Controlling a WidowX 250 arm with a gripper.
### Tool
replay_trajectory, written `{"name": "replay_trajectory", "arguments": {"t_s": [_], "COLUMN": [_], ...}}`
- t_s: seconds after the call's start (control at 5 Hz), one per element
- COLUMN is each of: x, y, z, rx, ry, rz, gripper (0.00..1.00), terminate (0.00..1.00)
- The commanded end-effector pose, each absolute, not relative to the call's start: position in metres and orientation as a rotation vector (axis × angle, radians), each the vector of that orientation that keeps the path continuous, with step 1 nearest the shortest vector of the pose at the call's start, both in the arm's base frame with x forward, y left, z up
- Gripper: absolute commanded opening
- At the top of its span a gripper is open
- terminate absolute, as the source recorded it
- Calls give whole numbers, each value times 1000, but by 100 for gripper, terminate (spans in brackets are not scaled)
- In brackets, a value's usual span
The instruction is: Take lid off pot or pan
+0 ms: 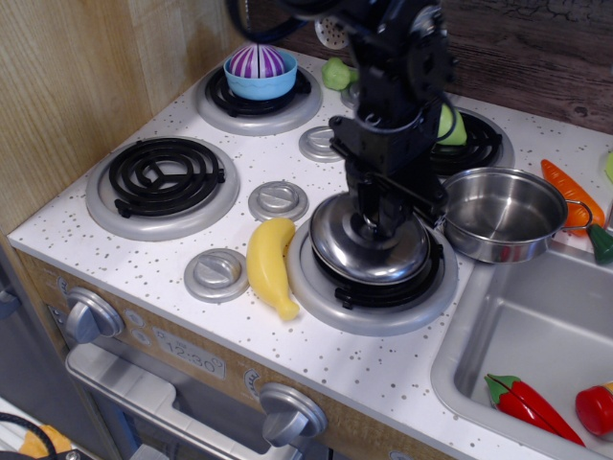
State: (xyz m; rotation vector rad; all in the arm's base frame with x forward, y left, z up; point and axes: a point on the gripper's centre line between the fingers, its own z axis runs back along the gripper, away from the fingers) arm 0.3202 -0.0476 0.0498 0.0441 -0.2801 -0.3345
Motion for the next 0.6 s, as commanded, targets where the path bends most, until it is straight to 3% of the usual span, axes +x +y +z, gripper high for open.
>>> {"name": "replay_trajectory", "arguments": {"t_s": [0.0,0.2,0.4], "x": [329,329,329], "y": [-45,-45,-45], "z": [57,57,57], "rx": [19,19,19], "ry": [-375,-375,-375], "rz": [-371,-371,-371], "gripper": [100,100,100], "terminate": [0,0,100]}}
